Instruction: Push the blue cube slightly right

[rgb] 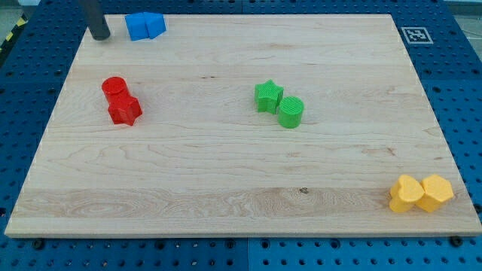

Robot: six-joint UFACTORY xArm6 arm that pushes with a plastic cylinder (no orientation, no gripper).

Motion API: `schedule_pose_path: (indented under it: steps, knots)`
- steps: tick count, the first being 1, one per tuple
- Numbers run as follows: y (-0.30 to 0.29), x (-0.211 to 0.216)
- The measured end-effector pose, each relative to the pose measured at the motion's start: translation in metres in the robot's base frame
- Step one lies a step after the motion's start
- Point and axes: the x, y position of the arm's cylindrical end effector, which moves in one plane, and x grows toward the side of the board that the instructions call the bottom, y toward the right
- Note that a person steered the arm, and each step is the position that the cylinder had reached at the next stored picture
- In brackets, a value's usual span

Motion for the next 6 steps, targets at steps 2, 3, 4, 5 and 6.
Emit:
schedule_pose_path:
  steps: [2,3,4,5,6]
  knots:
    - [0.029,-0.021]
    - [0.035,-0.020]
    - [0.035,-0.012]
    - [0.033,0.000]
    - [0.037,0.005]
